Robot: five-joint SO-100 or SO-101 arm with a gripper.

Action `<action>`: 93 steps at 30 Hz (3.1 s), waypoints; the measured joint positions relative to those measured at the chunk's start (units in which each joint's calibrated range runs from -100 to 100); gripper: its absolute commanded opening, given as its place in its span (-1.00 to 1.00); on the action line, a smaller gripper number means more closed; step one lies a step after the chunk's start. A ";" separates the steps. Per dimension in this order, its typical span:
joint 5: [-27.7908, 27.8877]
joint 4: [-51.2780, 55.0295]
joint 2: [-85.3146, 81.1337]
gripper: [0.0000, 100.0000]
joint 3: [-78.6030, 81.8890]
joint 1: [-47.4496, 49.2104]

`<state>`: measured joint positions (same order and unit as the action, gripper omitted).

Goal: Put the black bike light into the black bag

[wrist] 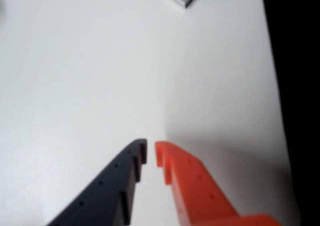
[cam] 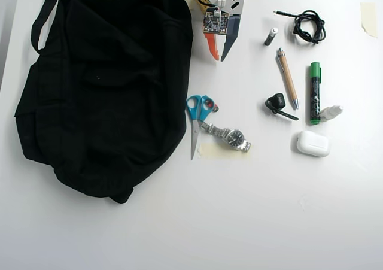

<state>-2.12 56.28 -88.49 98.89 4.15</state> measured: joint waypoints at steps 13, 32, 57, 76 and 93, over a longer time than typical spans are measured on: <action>0.00 0.00 0.00 -0.96 0.00 0.00; 0.00 0.00 0.00 -0.96 0.00 0.00; -0.05 0.00 0.00 -0.96 0.00 0.00; -0.05 0.00 0.00 -0.95 0.00 0.00; -0.05 0.00 0.42 -0.92 -5.80 3.89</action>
<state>-2.17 56.28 -88.07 93.09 8.04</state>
